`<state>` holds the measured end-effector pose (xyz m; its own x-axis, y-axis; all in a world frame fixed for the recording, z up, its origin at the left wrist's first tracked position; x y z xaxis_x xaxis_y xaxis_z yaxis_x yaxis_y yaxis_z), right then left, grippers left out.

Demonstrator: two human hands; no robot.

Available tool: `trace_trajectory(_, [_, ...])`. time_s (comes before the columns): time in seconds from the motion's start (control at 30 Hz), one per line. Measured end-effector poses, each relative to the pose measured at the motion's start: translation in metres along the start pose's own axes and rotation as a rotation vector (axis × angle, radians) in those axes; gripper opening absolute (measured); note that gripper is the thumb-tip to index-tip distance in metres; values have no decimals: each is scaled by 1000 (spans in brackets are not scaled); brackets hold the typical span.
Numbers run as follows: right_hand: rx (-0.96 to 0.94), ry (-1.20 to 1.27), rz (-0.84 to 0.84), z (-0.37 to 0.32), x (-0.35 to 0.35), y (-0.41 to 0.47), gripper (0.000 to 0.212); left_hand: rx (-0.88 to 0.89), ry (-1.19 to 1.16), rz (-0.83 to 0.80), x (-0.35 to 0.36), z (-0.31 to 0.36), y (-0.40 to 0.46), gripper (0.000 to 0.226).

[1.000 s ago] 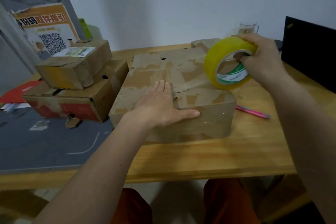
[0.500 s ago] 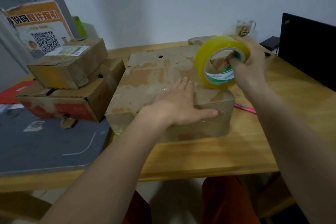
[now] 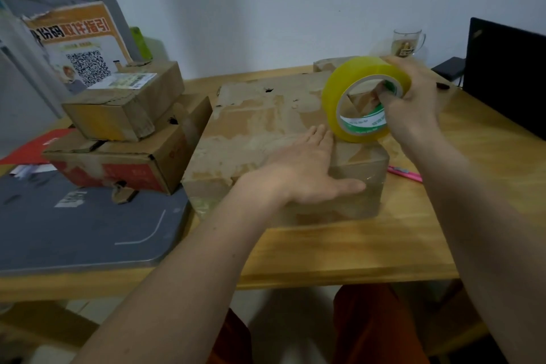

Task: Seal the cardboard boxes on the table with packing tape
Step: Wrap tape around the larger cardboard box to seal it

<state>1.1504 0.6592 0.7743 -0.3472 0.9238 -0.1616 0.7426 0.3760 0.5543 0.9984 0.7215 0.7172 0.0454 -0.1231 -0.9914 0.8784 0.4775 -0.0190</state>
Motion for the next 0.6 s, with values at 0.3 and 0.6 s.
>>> trace_trajectory(0.3, [50,18,-13,6,-6,-2,45,-381,140,-78,-6,-72,-23,143])
trace_trajectory(0.6, [417,222,1,45,-2,-22,11,-167,46,30,2,-23,17,138])
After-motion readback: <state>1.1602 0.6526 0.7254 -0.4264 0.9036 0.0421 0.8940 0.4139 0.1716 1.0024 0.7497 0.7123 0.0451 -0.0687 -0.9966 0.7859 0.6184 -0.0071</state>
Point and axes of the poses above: each hand's wrist, its own y-axis towards the middle knuckle, its own x-axis out of the palm, z = x × y, the point moved 8 cm from there along y, towards the middle knuckle, and after that the axes turned 6 degrees about z, right-handed, at the moved point
